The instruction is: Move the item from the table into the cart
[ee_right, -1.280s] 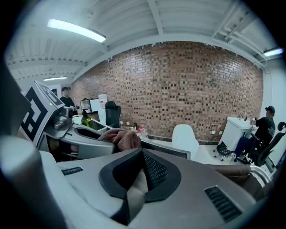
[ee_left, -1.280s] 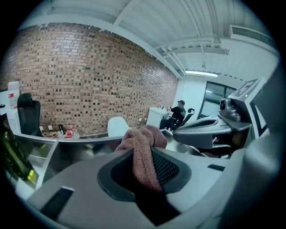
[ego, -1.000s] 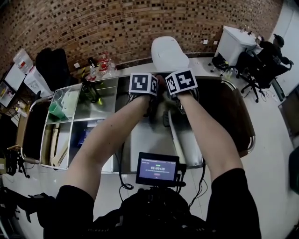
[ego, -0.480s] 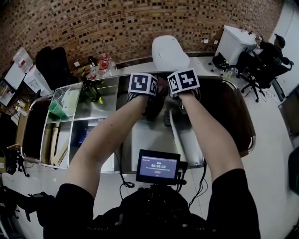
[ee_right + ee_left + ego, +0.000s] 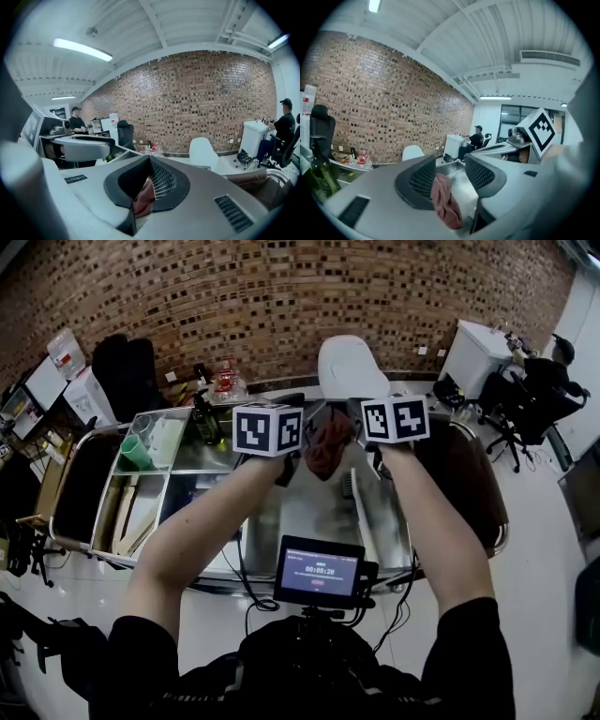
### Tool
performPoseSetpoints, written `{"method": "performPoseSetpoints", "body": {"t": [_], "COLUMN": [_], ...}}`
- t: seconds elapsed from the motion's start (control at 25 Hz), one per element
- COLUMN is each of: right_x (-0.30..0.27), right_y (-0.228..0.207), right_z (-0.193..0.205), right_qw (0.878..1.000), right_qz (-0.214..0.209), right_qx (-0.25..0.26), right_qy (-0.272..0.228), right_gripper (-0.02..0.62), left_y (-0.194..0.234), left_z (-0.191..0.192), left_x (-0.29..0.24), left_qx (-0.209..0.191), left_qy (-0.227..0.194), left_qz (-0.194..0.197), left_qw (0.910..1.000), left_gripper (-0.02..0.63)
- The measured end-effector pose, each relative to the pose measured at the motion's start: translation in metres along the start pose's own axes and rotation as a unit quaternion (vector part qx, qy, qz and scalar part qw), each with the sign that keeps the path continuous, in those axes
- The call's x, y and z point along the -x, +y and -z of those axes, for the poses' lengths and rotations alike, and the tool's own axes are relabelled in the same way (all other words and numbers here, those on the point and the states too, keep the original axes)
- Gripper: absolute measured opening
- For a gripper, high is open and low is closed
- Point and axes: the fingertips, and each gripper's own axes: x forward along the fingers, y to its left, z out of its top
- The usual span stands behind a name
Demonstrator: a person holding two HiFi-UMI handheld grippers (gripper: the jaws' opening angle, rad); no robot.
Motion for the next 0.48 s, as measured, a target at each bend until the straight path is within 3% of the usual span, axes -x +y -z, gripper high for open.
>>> {"method": "performPoseSetpoints", "body": {"t": [0.16,0.24,0.36,0.48], "right_x": [0.07,0.1,0.141,0.187], "right_y": [0.063,0.088,0.123,0.163], "right_z": [-0.02,-0.023,-0.015,0.002], "right_qw": [0.997,0.994,0.988,0.978], "right_qz": [-0.01,-0.004,0.011,0.026], "right_qx": [0.031,0.033,0.032,0.04], "right_qy": [-0.076,-0.109,-0.15,-0.202], "right_gripper": [0.002,0.002,0.002,0.002], "left_y": [-0.021,-0.026,-0.033,-0.039], "left_z": [-0.021,-0.021,-0.009,0.014], "left_x": [0.105,0.152,0.216,0.278], "left_qx": [-0.021,-0.033,-0.06,-0.118], "left_qy": [-0.09,-0.121,-0.149,-0.166], "left_qz": [0.013,0.016,0.019,0.015], "left_qw": [0.9957,0.992,0.9868,0.9789], "left_gripper": [0.057,0.009,0.003,0.003]}}
